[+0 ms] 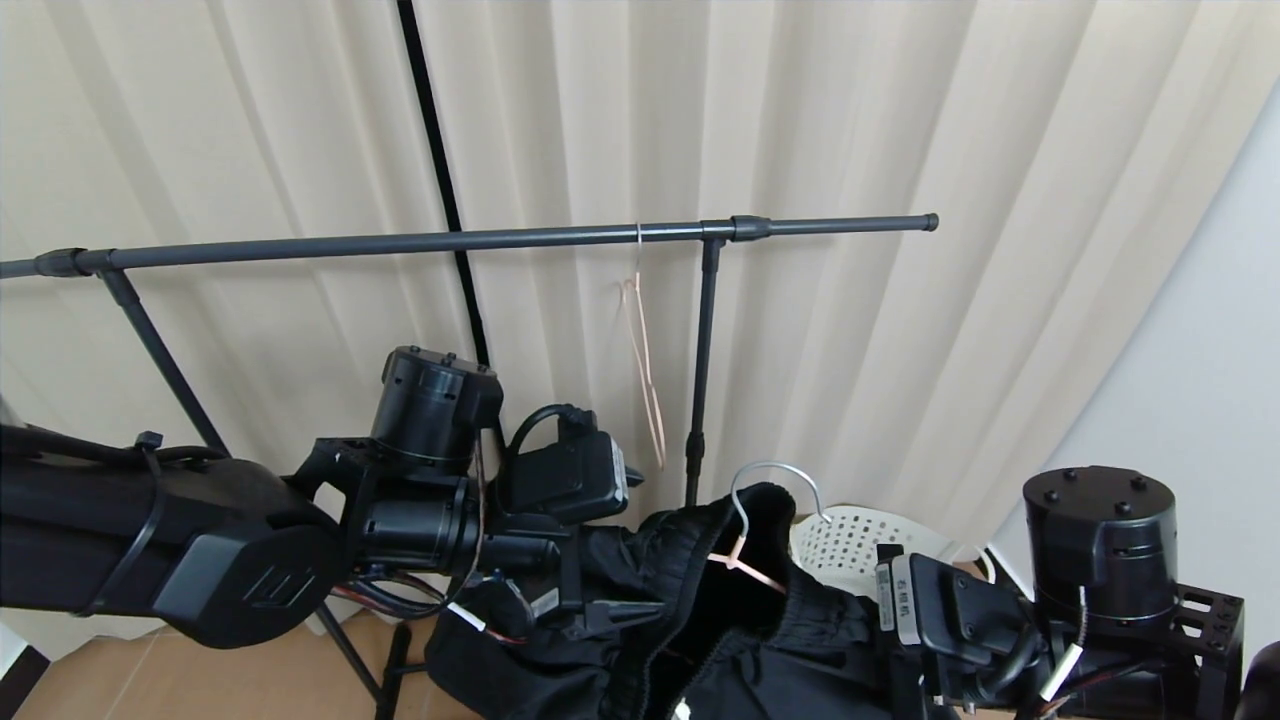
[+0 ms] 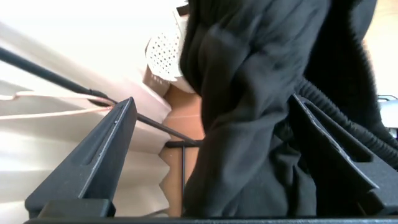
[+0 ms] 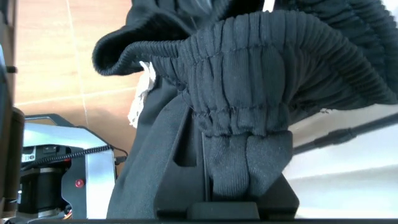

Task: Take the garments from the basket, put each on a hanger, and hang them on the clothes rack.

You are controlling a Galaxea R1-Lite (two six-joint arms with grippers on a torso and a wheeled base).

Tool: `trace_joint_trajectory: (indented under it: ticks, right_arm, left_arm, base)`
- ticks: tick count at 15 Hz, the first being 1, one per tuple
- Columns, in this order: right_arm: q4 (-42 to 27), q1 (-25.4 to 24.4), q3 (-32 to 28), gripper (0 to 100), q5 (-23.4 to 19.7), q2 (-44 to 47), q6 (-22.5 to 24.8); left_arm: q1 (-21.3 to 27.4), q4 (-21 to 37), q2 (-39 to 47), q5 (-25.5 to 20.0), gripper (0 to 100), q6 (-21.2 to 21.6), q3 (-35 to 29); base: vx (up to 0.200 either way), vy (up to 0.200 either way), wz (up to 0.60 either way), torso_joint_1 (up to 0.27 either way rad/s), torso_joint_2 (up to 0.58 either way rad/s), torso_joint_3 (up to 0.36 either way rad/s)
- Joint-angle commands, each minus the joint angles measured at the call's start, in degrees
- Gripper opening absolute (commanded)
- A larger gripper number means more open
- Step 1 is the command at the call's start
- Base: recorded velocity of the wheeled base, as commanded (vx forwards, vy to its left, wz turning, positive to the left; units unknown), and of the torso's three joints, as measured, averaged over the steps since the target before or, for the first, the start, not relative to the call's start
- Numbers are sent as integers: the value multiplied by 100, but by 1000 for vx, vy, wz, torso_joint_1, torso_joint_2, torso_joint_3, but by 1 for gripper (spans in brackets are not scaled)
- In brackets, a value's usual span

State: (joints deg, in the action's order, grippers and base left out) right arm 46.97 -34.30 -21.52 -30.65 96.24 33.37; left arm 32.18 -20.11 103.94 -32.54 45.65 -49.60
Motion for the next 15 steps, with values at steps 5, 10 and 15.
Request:
trace_joint_trajectory:
  ticks: [5, 10, 15]
  right_arm:
    - [5, -6, 25, 0, -38, -97, 65]
    - [5, -50, 60, 0, -328, -106, 100]
    - [23, -59, 16, 0, -337, -106, 82]
  left_arm:
    - [-327, 8, -119, -16, 100, -311, 188]
    - [-344, -10, -102, -33, 100, -303, 293]
    - [-353, -10, -251, -139, 0, -276, 425]
  base:
    - [0, 0, 0, 0, 0, 0]
    - [0, 0, 0, 0, 0, 0]
    - [0, 0, 0, 0, 0, 0]
